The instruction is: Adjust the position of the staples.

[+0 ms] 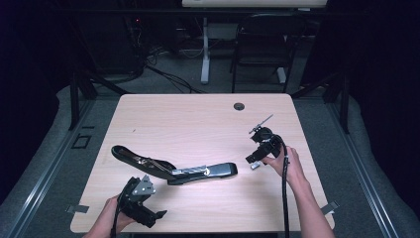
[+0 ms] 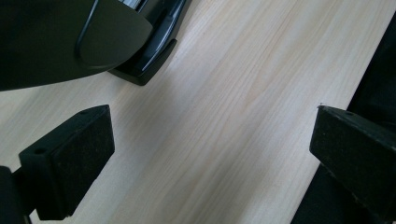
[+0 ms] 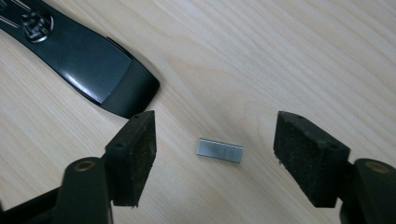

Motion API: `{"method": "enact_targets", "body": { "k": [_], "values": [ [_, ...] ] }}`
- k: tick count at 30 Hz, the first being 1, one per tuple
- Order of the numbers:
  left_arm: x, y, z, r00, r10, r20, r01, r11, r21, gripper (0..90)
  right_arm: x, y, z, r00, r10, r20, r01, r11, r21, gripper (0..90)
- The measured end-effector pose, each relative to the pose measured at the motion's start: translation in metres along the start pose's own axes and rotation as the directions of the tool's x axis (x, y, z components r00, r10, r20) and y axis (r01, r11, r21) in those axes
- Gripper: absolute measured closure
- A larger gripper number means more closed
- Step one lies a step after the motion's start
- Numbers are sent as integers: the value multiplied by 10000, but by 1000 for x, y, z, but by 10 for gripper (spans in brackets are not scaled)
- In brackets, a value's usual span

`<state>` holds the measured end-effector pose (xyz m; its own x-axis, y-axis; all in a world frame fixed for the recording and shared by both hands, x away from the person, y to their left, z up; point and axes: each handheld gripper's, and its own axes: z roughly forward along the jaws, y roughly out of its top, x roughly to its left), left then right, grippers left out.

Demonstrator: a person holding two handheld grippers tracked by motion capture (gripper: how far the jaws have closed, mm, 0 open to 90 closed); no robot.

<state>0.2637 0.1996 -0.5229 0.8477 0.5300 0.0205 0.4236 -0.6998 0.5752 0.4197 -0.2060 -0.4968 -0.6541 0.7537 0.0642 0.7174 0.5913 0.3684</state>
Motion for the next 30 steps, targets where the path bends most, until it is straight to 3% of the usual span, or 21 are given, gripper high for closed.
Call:
{"method": "enact_targets", "body": {
  "k": [5, 7, 8, 9, 15, 21, 23, 25, 26, 27, 28, 30],
  "values": [
    [0, 0, 2, 9999, -8, 127, 6, 9999, 117, 0, -1, 2, 4, 9998, 19, 203, -27, 9992, 392, 373],
    [-1, 1, 3, 9999, 29, 129, -31, 9999, 151, 0, -1, 2, 7, 9994, 296, 196, -303, 9989, 367, 407],
    [-1, 1, 3, 9999, 7, 169, -10, 9999, 159, 0, 0, 0, 10, 9974, 710, 147, -710, 9975, -1, 406],
    [-1, 1, 4, 9998, 22, 175, -25, 9998, 173, 0, -2, 1, 10, 9985, 514, 171, -520, 9980, 350, 407],
    [-1, 1, 4, 9998, 39, 176, -42, 9998, 201, 0, 0, 0, 25, 9933, 1047, 480, -1076, 9922, 623, 385],
    [-1, 1, 5, 9997, 53, 224, -58, 9997, 217, 0, 3, 2, 34, 9862, 1190, 1148, -1297, 9874, 908, 406],
    [-1, 2, 5, 9997, 86, 236, -91, 9997, 221, 0, 2, 4, 33, 9865, 952, 1329, -1134, 9841, 1366, 415],
    [-2, 2, 5, 9997, 108, 240, -114, 9997, 228, 0, 5, 3, 38, 9818, 1229, 1448, -1383, 9851, 1022, 419],
    [-2, 2, 5, 9996, 117, 237, -123, 9996, 244, 0, 4, 4, 37, 9829, 1077, 1494, -1273, 9836, 1282, 423],
    [-2, 2, 6, 9996, 122, 248, -128, 9996, 251, 0, 5, 3, 40, 9789, 1265, 1608, -1441, 9842, 1030, 424],
    [-2, 2, 6, 9996, 131, 241, -137, 9995, 272, 0, 4, 4, 39, 9810, 1116, 1586, -1325, 9829, 1282, 427],
    [-2, 2, 5, 9996, 144, 238, -150, 9996, 258, 0, 3, 3, 43, 9785, 1163, 1705, -1391, 9819, 1285, 432]
  ]
}}
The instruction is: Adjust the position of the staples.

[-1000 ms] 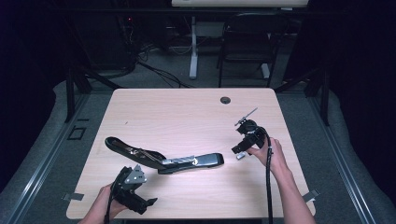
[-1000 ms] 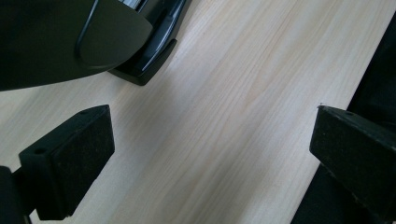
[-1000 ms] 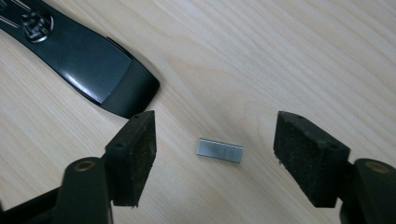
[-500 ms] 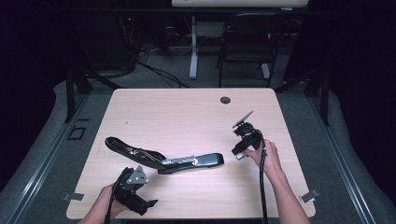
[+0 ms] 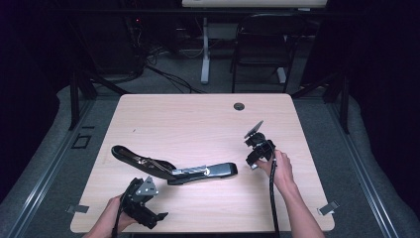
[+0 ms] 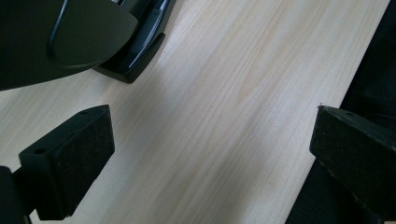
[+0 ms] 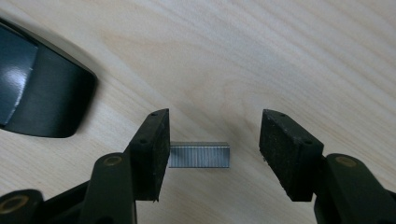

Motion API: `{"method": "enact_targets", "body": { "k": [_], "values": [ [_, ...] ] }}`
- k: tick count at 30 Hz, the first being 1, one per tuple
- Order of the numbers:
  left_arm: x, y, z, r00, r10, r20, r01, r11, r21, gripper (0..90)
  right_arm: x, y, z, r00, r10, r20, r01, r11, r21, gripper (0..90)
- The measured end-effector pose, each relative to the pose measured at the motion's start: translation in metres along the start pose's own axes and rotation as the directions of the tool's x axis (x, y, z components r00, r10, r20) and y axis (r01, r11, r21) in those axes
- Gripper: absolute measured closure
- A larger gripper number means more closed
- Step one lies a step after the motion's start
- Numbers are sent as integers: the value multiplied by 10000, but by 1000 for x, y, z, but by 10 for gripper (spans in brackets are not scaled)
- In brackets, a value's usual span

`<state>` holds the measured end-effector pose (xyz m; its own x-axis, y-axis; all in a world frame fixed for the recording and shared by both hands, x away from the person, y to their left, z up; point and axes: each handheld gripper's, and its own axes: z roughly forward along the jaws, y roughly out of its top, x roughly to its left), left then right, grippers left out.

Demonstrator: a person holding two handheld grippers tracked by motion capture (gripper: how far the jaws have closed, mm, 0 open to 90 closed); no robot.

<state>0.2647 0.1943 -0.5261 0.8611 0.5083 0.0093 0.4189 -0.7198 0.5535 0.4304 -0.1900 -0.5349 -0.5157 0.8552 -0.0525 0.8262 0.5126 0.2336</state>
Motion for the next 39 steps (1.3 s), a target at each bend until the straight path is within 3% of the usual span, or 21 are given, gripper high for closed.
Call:
{"method": "enact_targets", "body": {
  "k": [2, 4, 5, 7, 9, 10, 11, 13, 14, 15, 19, 25, 27, 30, 35, 38, 39],
  "values": [
    [0, 0, 0, 10000, 13, -14, -13, 10000, 8, 0, 0, -1, 3, 9997, 215, -102, -216, 9997, -138, 439],
    [0, 0, 0, 10000, -3, -7, 3, 10000, 12, 0, -2, 0, 2, 9999, -90, 109, 87, 9995, 318, 443],
    [0, 0, 0, 10000, -11, 26, 11, 10000, 24, 0, -1, -1, 3, 9999, 114, -37, -114, 9999, 88, 451],
    [0, 1, 0, 10000, 32, 6, -32, 10000, 64, 0, -1, -2, 2, 10000, -36, 69, 34, 9993, 361, 453],
    [0, 1, 0, 10000, 40, 12, -40, 10000, 57, 0, 1, -6, 6, 9989, 463, -38, -464, 9984, -338, 458],
    [0, 1, 0, 10000, 48, 12, -48, 10000, 71, 0, -1, -4, 2, 9999, 101, 105, -103, 9997, 217, 460],
    [-1, 1, 0, 10000, 51, 18, -51, 10000, 73, 0, -2, -5, 1, 9999, 73, 126, -77, 9994, 332, 466],
    [-1, 1, 0, 10000, 53, 22, -54, 10000, 84, 0, -1, -8, 3, 9992, 393, 55, -393, 9992, -7, 479],
    [-1, 1, 0, 10000, 61, 20, -61, 9999, 90, 0, -4, -7, 0, 9999, 36, 157, -44, 9986, 519, 488],
    [-1, 1, 1, 10000, 66, 30, -66, 9999, 90, 0, -6, -6, -2, 9998, -80, 163, 68, 9975, 702, 505],
    [-1, 1, 1, 9999, 103, 45, -103, 9998, 140, 0, -7, -10, -1, 9998, 149, -141, -144, 9993, 355, 573],
    [-2, 1, 2, 9999, 118, 91, -120, 9997, 220, 0, -9, -9, -2, 9995, 61, -304, -42, 9981, 619, 628],
    [-2, 1, 2, 9999, 137, 92, -139, 9996, 236, 0, -7, -10, 1, 9991, 296, -300, -286, 9990, 338, 644],
    [-2, 1, 3, 9998, 144, 107, -147, 9996, 247, 0, -10, -9, 0, 9994, -48, -338, 72, 9974, 712, 663],
    [-2, 1, 2, 9998, 154, 115, -157, 9996, 254, 0, -11, -10, 0, 9982, -163, -574, 208, 9967, 782, 698],
    [-2, 1, 2, 9998, 148, 126, -151, 9995, 261, 0, -12, -10, -2, 9974, -278, -658, 329, 9964, 779, 697],
    [-2, 1, 2, 9998, 158, 139, -162, 9995, 275, 0, -12, -12, -1, 9970, 3, -771, 30, 9991, 420, 696]
  ]
}}
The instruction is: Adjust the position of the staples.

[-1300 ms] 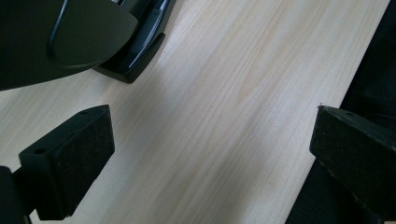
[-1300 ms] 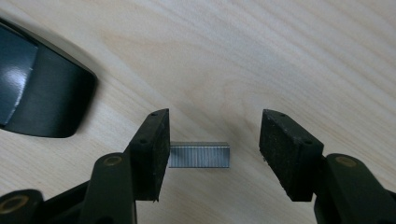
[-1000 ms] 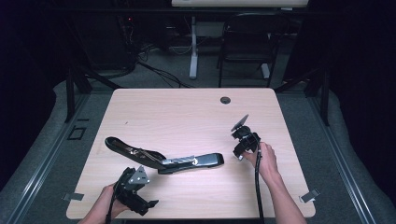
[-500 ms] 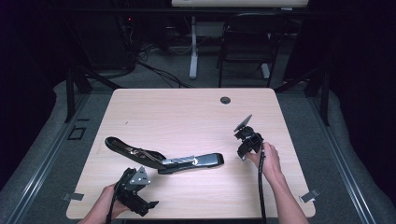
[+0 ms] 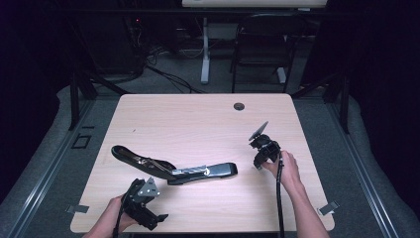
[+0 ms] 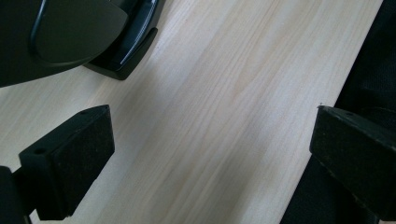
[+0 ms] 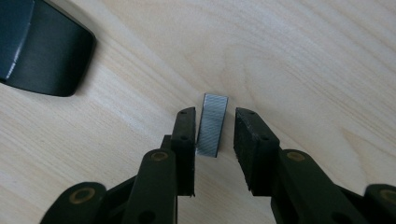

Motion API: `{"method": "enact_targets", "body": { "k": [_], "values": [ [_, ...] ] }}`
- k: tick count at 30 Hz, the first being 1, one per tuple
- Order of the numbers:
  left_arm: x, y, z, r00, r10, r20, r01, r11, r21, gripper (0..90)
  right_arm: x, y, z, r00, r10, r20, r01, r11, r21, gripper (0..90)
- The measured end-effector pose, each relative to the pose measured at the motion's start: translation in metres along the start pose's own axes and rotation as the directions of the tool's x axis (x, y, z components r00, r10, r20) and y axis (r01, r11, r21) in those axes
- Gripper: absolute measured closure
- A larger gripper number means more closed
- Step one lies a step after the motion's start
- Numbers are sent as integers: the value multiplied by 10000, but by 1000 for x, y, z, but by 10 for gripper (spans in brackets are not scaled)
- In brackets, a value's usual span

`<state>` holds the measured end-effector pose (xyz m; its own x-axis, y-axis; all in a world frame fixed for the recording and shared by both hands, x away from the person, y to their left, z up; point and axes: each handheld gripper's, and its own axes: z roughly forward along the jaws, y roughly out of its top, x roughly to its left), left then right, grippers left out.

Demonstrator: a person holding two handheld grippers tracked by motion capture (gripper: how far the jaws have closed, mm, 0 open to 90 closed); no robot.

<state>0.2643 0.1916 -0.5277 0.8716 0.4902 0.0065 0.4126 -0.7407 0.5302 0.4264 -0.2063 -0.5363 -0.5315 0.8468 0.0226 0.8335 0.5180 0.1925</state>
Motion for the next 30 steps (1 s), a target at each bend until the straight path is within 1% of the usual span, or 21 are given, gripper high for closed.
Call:
{"method": "enact_targets", "body": {
  "k": [1, 2, 3, 4, 5, 7, 10, 12, 13, 14, 15, 17, 18, 19, 20, 23, 24, 25, 26, 27, 30],
  "values": [
    [0, 0, 0, 10000, -5, 3, 5, 10000, 1, 0, -1, 0, -1, 10000, 90, -37, -90, 9999, -117, 696],
    [0, 0, 0, 10000, -10, 5, 10, 10000, -1, 0, -6, 4, -8, 9981, -604, 104, 595, 9954, 756, 699],
    [0, 0, 0, 10000, -8, 10, 8, 10000, 1, 0, 0, -1, 2, 9977, 631, -249, -649, 9948, -791, 699],
    [0, 0, 0, 10000, -14, 16, 14, 10000, -10, 0, -3, 2, -3, 9995, 234, -189, -238, 9995, -209, 699],
    [0, 0, 0, 10000, -11, 21, 11, 10000, -4, 0, -4, 2, -3, 9993, 262, -268, -269, 9993, -247, 705],
    [0, 0, 0, 10000, -2, 11, 2, 10000, 11, 0, -4, 5, -3, 9998, 109, -193, -108, 9999, 54, 714],
    [0, 0, 0, 10000, -6, 25, 6, 10000, 14, 0, -2, 7, 0, 9997, 75, -242, -72, 9999, 118, 723],
    [0, 0, 0, 10000, -1, 28, 1, 10000, 23, 0, 0, 7, 3, 9989, 412, -240, -418, 9988, -258, 732],
    [0, 0, 1, 10000, -6, 37, 6, 10000, 31, 0, -2, 9, 1, 9998, 136, -140, -134, 9998, 134, 739],
    [0, 0, 1, 10000, -10, 42, 10, 10000, 35, 0, -1, 9, 3, 9993, 332, -192, -333, 9994, -51, 749],
    [0, 0, 1, 10000, -2, 49, 2, 10000, 52, 0, -2, 10, 3, 9995, 292, -146, -291, 9995, 97, 753],
    [0, 0, 1, 10000, 2, 59, -2, 10000, 67, 0, -4, 12, 1, 9999, -26, -128, 34, 9981, 621, 758],
    [0, 1, 1, 10000, 7, 61, -7, 10000, 68, 0, -4, 11, 4, 9997, 144, -213, -135, 9990, 430, 760],
    [0, 1, 1, 10000, 11, 65, -11, 10000, 69, 0, -4, 12, 4, 9996, 166, -238, -152, 9983, 557, 761],
    [0, 1, 1, 9999, 20, 120, -21, 9999, 104, 0, -2, 10, 9, 9974, 605, -401, -602, 9981, 101, 762],
    [0, 1, 1, 9999, 24, 150, -26, 9999, 135, 0, -4, 14, 5, 9992, 197, -337, -169, 9966, 808, 769],
    [0, 1, 2, 9998, 27, 200, -30, 9999, 144, 0, -4, 15, 5, 9993, 159, -330, -129, 9960, 890, 774],
    [0, 1, 2, 9998, 29, 209, -33, 9999, 152, 0, -2, 15, 7, 9988, 335, -369, -310, 9972, 679, 774],
    [0, 1, 2, 9998, 27, 221, -30, 9999, 154, 0, -2, 16, 7, 9990, 222, -380, -189, 9962, 847, 774],
    [0, 1, 2, 9997, 34, 230, -37, 9999, 160, 0, -1, 16, 8, 9986, 324, -415, -292, 9967, 751, 774],
    [0, 1, 3, 9996, 40, 265, -44, 9998, 181, 0, -1, 18, 6, 9995, -61, -311, 99, 9920, 1262, 775]
  ]
}}
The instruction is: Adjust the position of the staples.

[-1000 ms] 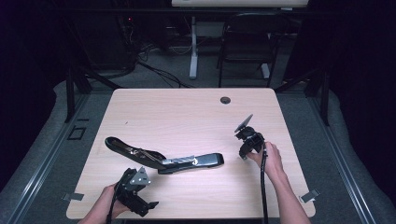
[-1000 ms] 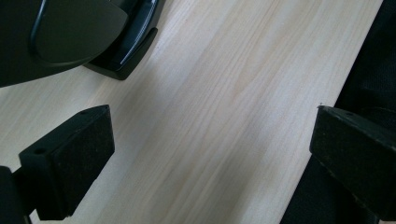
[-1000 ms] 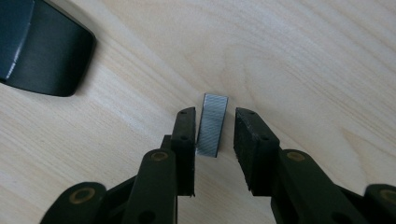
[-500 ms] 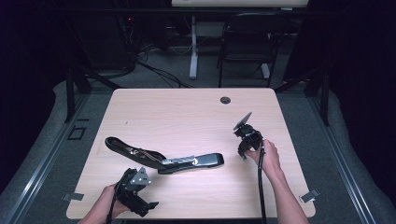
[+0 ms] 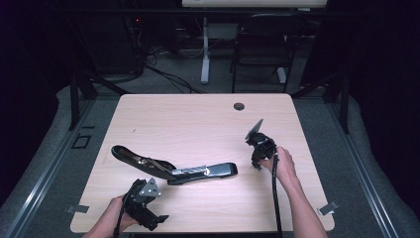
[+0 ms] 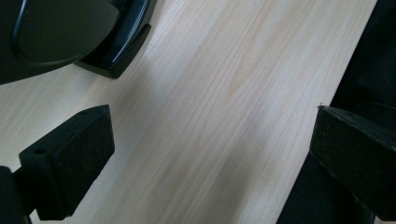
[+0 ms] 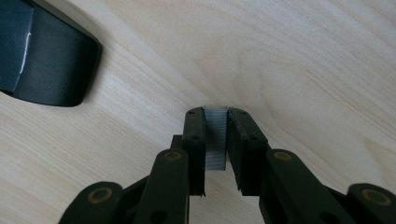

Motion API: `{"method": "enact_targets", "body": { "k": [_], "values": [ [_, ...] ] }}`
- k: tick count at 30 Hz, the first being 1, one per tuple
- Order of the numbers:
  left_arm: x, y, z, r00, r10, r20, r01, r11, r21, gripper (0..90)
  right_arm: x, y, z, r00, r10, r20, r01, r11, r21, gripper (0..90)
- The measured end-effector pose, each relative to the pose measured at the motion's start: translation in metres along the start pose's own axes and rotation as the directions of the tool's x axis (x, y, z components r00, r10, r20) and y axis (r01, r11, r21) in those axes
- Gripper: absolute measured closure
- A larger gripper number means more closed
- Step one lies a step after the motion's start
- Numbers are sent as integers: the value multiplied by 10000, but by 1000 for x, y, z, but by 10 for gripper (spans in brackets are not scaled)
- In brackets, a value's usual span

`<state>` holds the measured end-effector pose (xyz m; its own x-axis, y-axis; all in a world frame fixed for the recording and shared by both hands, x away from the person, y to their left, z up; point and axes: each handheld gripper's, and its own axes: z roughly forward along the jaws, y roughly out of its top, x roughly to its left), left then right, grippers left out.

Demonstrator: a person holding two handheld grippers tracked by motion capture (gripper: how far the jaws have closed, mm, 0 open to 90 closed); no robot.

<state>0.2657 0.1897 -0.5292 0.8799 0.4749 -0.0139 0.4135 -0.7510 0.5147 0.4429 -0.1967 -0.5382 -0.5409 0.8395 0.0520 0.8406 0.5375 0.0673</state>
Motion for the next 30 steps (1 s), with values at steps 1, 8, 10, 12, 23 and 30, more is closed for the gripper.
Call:
{"method": "enact_targets", "body": {
  "k": [1, 8, 10, 12, 23, 30],
  "values": [
    [0, 0, 0, 10000, 18, 10, -18, 10000, 20, 0, 1, -1, 3, 9996, 267, -69, -269, 9992, -293, 774],
    [0, 0, 1, 10000, 49, 52, -49, 10000, 41, 0, 0, 3, 2, 10000, 18, 23, -19, 9997, 259, 775],
    [0, 0, 0, 10000, 54, 55, -54, 10000, 27, 0, 0, 4, 1, 9999, -89, 80, 86, 9991, 413, 775],
    [0, 0, 0, 10000, 51, 59, -52, 10000, 22, 0, 1, 5, 3, 10000, 68, 7, -68, 9994, 334, 775],
    [0, 0, 0, 10000, 25, 31, -25, 10000, -11, 0, 1, 7, 2, 9999, -159, 56, 156, 9987, 490, 784],
    [1, 0, 0, 10000, 45, -3, -45, 10000, -28, 0, -1, 7, -7, 9993, -380, -61, 382, 9985, 395, 784]
  ]
}}
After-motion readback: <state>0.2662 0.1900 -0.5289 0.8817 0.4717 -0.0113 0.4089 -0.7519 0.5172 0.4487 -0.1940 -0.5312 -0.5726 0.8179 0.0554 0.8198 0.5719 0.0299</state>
